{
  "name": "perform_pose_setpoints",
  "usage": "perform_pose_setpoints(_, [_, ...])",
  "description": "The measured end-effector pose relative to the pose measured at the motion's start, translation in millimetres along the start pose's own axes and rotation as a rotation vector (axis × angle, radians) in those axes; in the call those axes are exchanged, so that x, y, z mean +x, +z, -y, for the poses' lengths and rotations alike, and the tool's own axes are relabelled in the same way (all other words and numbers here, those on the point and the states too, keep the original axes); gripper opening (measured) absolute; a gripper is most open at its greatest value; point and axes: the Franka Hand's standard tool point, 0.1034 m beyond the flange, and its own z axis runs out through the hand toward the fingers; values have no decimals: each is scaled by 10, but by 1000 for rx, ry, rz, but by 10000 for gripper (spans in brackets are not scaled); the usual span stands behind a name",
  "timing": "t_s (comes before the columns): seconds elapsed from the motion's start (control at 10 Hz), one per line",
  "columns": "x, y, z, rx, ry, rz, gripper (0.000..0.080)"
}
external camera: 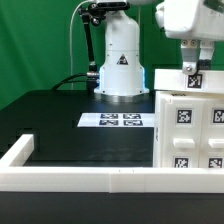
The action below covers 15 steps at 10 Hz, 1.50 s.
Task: Assemble cabinet
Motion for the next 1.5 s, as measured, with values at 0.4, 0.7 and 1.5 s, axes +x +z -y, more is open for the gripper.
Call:
perform_pose_setpoints(0.4, [26,0,30,3,580,-5,560])
perform_pose_setpoints(0.7, [42,0,51,16,914,-7,560])
perform_pose_setpoints(1.5, [100,23,75,73,1687,-40,560])
